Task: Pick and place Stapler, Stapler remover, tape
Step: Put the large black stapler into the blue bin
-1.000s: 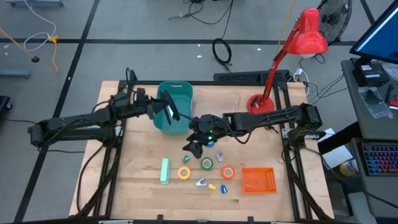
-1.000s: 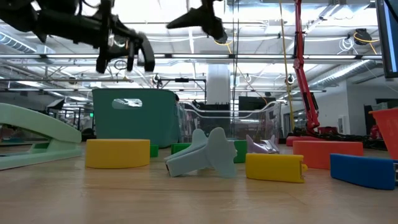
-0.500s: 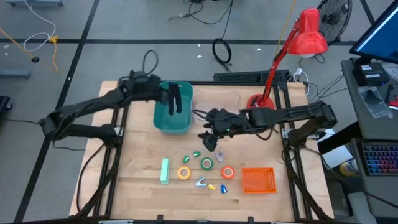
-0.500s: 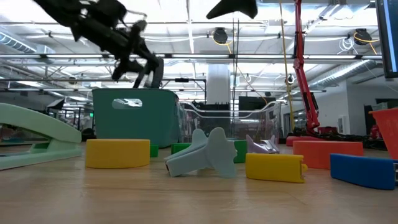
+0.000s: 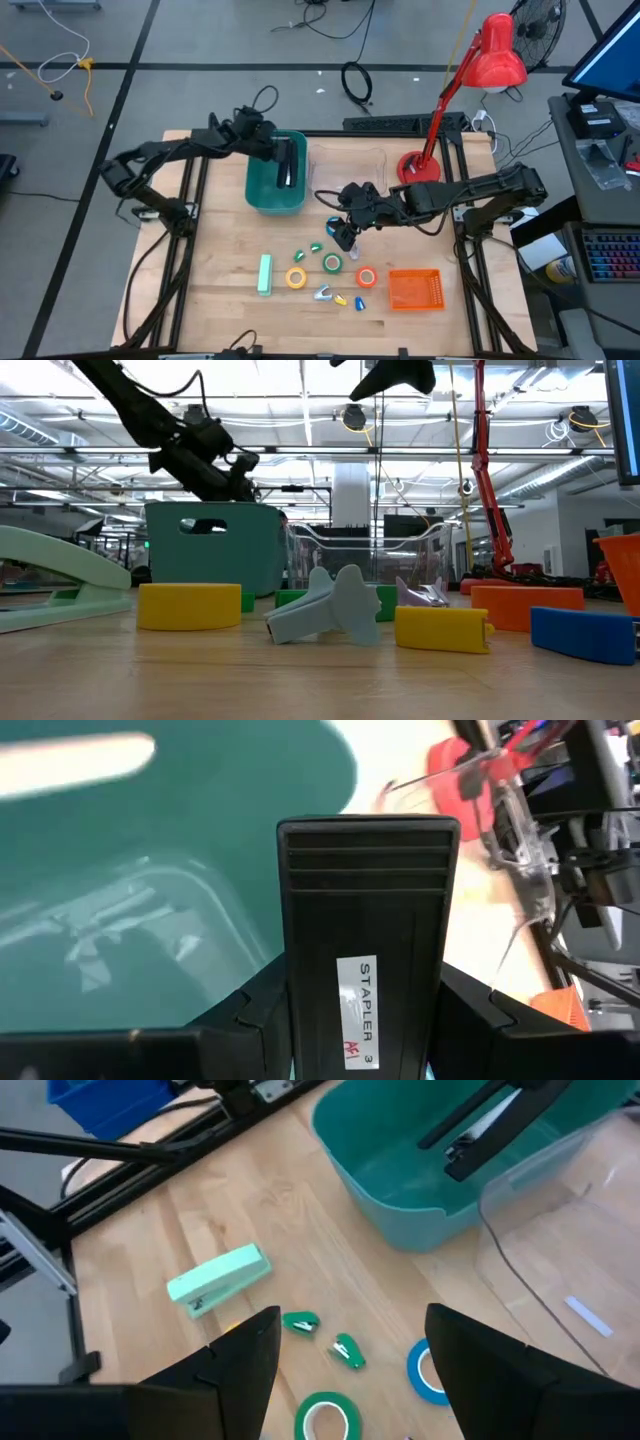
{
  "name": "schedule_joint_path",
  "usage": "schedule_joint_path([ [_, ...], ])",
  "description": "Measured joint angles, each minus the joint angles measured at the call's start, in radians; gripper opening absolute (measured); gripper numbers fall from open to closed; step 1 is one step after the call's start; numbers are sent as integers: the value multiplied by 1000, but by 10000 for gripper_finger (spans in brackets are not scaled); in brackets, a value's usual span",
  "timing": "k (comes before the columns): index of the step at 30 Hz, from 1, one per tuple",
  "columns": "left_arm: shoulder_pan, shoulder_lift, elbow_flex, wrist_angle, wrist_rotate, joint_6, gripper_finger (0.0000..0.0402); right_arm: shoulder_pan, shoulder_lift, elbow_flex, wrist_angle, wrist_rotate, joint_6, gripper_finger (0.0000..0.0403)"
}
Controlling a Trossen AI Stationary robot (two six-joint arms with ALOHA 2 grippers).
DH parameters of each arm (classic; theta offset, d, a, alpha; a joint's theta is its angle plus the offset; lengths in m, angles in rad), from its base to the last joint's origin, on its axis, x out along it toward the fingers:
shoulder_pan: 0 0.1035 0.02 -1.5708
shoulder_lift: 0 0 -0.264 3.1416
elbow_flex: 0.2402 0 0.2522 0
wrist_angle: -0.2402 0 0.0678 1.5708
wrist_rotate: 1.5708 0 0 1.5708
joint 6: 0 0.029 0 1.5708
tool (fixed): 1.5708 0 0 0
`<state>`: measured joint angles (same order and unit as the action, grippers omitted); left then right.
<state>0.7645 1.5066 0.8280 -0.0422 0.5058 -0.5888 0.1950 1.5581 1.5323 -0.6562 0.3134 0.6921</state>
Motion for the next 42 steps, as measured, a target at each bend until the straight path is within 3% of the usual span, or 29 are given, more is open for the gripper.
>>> schedule_joint_path([
  [9,-7,34,0,26,-15,-69,166,-3,0,-11,53,0,-2,242],
  [25,-60,34,0,19,-140,-74,166,-4,0,-11,54,-1,-1,231],
  [42,-109,36,32,25,-192,-90,166,-3,0,-11,55,-2,-1,226],
])
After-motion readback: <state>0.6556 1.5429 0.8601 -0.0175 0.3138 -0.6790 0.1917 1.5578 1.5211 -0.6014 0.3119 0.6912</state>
